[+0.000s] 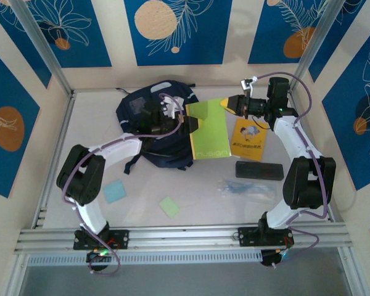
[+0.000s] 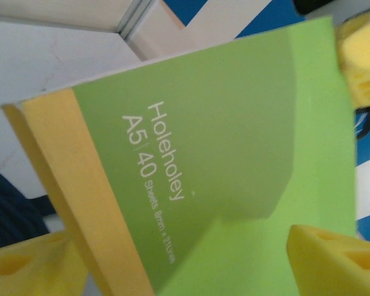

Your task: Pack the student bag

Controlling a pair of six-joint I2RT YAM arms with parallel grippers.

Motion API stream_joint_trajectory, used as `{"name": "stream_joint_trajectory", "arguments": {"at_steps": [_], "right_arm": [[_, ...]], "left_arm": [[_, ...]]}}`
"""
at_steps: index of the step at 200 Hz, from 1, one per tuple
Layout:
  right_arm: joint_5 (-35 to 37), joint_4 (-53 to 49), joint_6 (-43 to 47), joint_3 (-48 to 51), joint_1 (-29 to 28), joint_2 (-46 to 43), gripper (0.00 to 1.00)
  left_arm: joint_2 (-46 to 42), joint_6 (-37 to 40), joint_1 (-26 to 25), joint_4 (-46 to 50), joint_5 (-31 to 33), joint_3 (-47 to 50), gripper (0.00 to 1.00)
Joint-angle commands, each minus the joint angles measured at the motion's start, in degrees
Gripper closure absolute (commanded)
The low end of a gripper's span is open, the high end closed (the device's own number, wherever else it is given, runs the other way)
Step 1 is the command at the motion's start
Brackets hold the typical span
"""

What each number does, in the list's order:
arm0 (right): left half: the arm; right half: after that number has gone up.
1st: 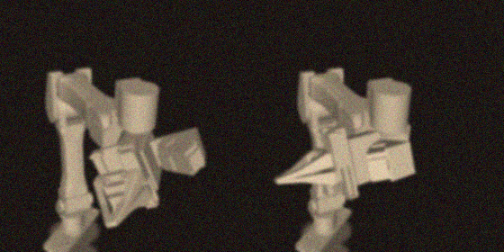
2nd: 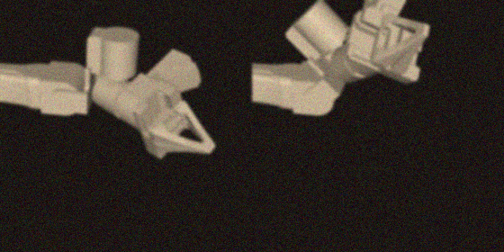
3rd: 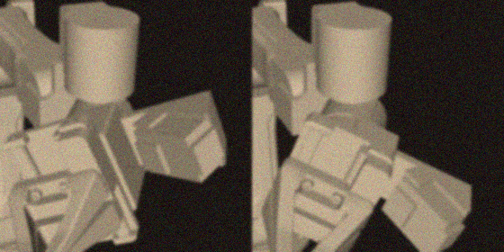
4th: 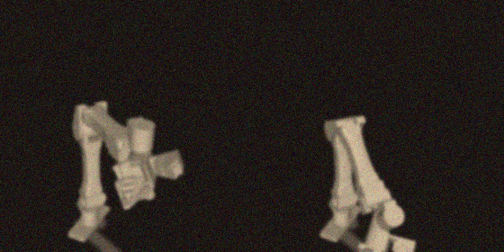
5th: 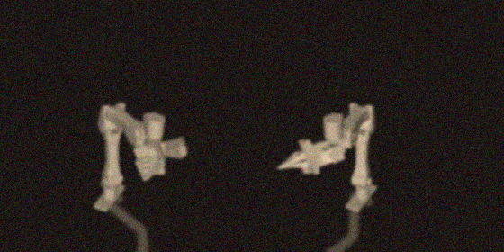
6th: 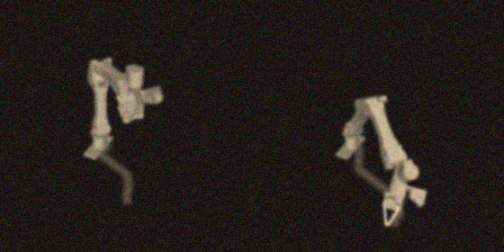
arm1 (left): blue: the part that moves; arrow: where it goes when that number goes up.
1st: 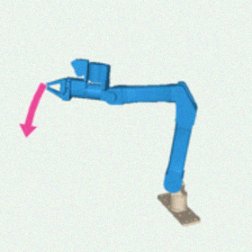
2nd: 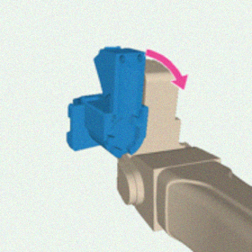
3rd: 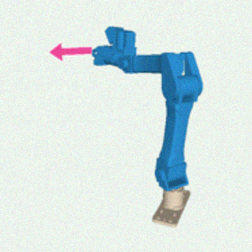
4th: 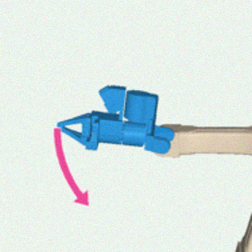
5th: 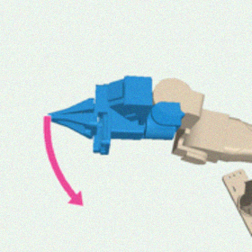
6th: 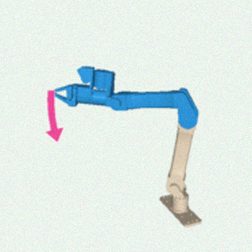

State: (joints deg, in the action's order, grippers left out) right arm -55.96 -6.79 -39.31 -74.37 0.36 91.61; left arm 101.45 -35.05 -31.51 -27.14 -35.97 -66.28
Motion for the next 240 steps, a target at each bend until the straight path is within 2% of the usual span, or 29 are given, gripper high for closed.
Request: {"name": "stream_joint_trajectory", "arguments": {"at_steps": [1, 24, 41, 44, 52, 60, 65, 71, 77, 97, 110, 135, 183, 206, 240], "right_arm": [[-0.8, -1.3, 0.7, -0.8, -0.2, 1.6, 1.00], [2.6, -3.7, 2.9, -2.3, -0.2, 3.9, 1.00], [5.8, -4.7, 3.0, -3.6, -0.4, 5.4, 1.00], [6.7, -5.0, 2.9, -3.8, -0.4, 5.6, 0.97], [9.9, -6.5, 2.5, -4.4, -0.6, 5.8, 0.81], [14.0, -8.5, 1.9, -4.6, -0.9, 5.3, 0.52], [17.1, -9.9, 1.4, -4.5, -1.3, 4.9, 0.40], [21.2, -11.7, 0.4, -4.0, -1.7, 4.0, 0.12], [24.3, -12.8, -0.4, -3.0, -2.1, 2.8, 0.00], [29.1, -12.1, -3.9, 3.1, -3.6, -1.5, 0.01], [27.4, -8.3, -6.7, 8.2, -4.1, -3.6, 0.01], [26.6, 2.2, -14.3, 18.6, -6.6, -8.2, 0.01], [35.1, 21.3, -26.9, 30.9, -18.5, -12.8, 0.01], [38.6, 30.8, -30.8, 34.0, -22.1, -11.6, 0.01], [39.1, 40.5, -34.3, 33.6, -24.7, -7.3, 0.01]], "left_arm": [[-1.6, -2.1, 0.1, -4.8, -3.6, 1.1, 0.36], [-4.8, 0.3, 0.2, -1.1, -2.2, 2.3, 0.64], [-6.7, 1.6, 0.2, 1.1, 0.2, 3.0, 0.80], [-6.9, 1.7, 0.2, 1.6, 0.7, 3.0, 0.83], [-7.4, 2.0, 0.2, 2.6, 2.1, 3.0, 0.90], [-7.6, 2.1, 0.3, 4.0, 4.2, 2.7, 0.95], [-7.7, 2.0, 0.4, 5.1, 6.0, 2.4, 0.98], [-7.7, 1.9, 0.5, 6.3, 8.1, 2.1, 1.00], [-7.8, 1.8, 0.6, 7.7, 10.7, 1.4, 1.00], [-8.3, 1.3, 0.9, 10.3, 19.8, 0.4, 1.00], [-9.0, 0.2, 0.9, 9.7, 25.0, 0.6, 1.00], [-10.4, -3.0, 0.9, 7.8, 30.9, 1.4, 1.00], [-11.7, -15.5, 0.9, -1.6, 34.9, 7.5, 1.00], [-13.2, -19.5, 0.4, -4.9, 36.6, 10.4, 1.00], [-15.1, -24.7, -0.3, -9.2, 37.7, 14.7, 1.00]]}}
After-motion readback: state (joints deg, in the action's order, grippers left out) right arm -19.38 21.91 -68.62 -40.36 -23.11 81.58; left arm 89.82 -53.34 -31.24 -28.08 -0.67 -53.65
